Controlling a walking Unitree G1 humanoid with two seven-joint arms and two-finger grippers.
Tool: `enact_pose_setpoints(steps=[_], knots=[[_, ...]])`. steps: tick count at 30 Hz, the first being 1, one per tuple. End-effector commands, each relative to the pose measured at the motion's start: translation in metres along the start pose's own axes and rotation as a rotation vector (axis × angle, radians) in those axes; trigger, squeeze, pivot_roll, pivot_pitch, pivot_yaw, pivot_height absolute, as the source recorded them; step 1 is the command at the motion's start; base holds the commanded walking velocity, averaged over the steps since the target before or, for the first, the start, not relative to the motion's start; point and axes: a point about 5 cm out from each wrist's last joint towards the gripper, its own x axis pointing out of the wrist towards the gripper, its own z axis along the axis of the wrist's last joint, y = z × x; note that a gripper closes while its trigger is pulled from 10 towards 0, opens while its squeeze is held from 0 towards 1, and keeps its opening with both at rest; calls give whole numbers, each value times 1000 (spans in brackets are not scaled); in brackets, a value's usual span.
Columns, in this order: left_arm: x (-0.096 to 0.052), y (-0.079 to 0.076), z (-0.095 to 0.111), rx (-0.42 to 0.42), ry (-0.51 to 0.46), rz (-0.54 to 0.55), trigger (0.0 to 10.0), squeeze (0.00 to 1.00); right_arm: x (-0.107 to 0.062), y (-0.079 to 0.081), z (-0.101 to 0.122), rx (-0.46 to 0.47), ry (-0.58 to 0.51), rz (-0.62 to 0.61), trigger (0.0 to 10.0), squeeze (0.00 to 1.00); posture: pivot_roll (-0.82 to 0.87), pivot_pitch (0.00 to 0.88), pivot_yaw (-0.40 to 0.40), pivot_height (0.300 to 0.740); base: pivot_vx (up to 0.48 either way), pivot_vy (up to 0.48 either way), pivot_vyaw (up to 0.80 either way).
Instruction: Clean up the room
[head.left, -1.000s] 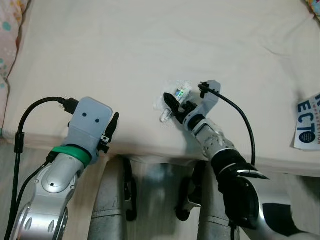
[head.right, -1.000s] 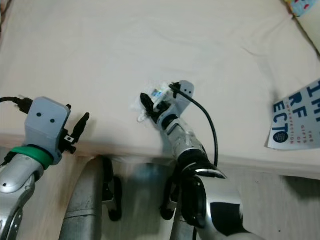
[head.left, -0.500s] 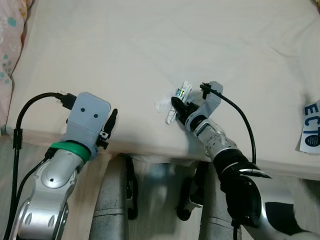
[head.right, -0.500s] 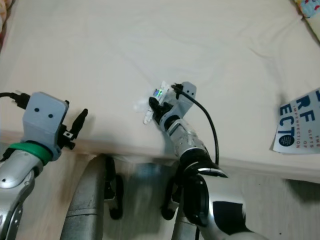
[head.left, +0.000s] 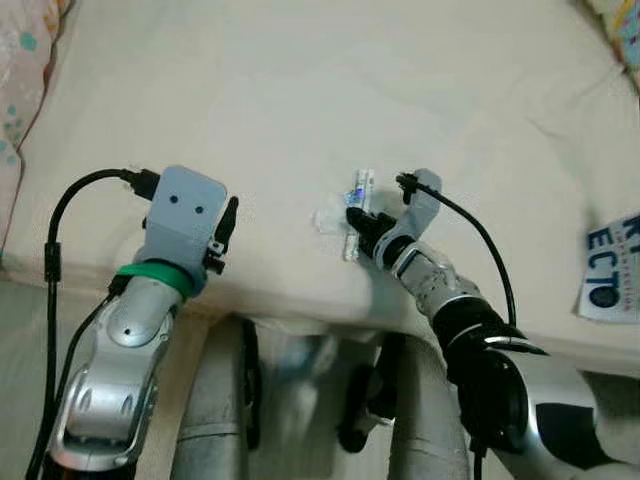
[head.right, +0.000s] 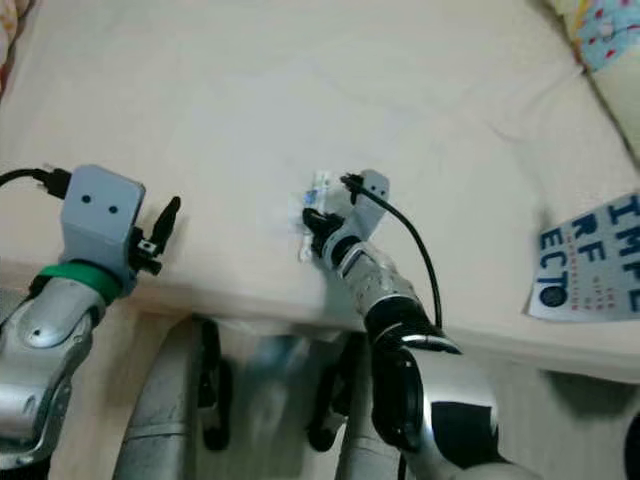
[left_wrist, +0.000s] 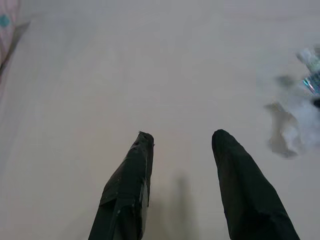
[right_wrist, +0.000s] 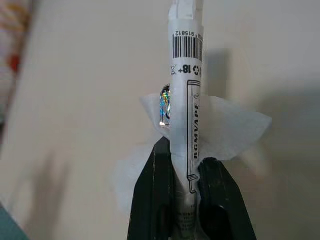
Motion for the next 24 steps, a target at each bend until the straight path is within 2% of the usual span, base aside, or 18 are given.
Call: enact_pose_setpoints(steps=[1,2,3,4,5,7,8,9,10,11,14,15,16,18,21,22,24], knots=[[0,-2,-8,-9,20,6,10000,0,-2,0,-6,-27,4,27,0,0,198,226,-6,607,0,0,0],[0,-2,-8,-9,20,6,10000,0,-2,0,-6,-27,4,27,0,0,198,226,-6,607,0,0,0],[2,-5,-7,-28,11,5,10000,0,-3,2,-3,-92,-30,57,39,0,182,205,-13,607,0,0,0],[2,-5,-7,-28,11,5,10000,0,-3,2,-3,-92,-30,57,39,0,182,205,-13,607,0,0,0],[8,-15,-8,-68,-4,-17,10000,0,-11,2,-5,-198,-103,80,10000,0,136,146,-21,607,0,0,0],[10,-18,-8,-81,-8,-26,10000,0,-14,2,-7,-230,-124,79,10000,0,136,146,-21,607,0,0,0],[13,-22,-12,-122,7,-51,10000,0,-28,-4,-9,-339,-216,-10,10000,0,107,119,-24,607,0,0,0],[13,-22,-12,-122,7,-51,10000,0,-28,-4,-9,-339,-216,-10,10000,0,107,119,-24,607,0,0,0],[14,-23,-15,-133,15,-56,10000,0,-35,-7,-9,-414,-253,-64,10000,0,91,105,-25,607,0,0,0],[14,-23,-15,-133,15,-56,10000,0,-35,-7,-9,-414,-253,-64,10000,0,91,105,-25,607,0,0,0],[15,-18,-39,-87,69,-20,10000,0,-63,-13,-13,-579,-361,-207,10000,0,52,72,-29,607,0,0,0],[14,-16,-48,-86,93,-4,10000,0,-70,-15,-13,-600,-380,-233,10000,0,43,69,-28,607,0,0,0],[14,-16,-48,-86,93,-4,10000,0,-70,-15,-13,-600,-380,-233,10000,0,43,69,-28,607,0,0,0],[11,-10,-70,-152,177,57,10000,0,-84,-19,-13,-628,-407,-285,10000,0,22,54,-25,607,0,0,0],[9,-9,-80,-194,217,81,10000,0,-90,-21,-12,-634,-421,-311,10000,0,12,45,-24,607,0,0,0],[7,-9,-88,-222,245,95,10000,0,-95,-22,-10,-654,-438,-334,10000,0,4,34,-23,607,0,0,0],[7,-9,-94,-217,247,98,10000,0,-100,-24,-5,-709,-455,-378,10000,0,-1,24,-23,607,0,0,0]])
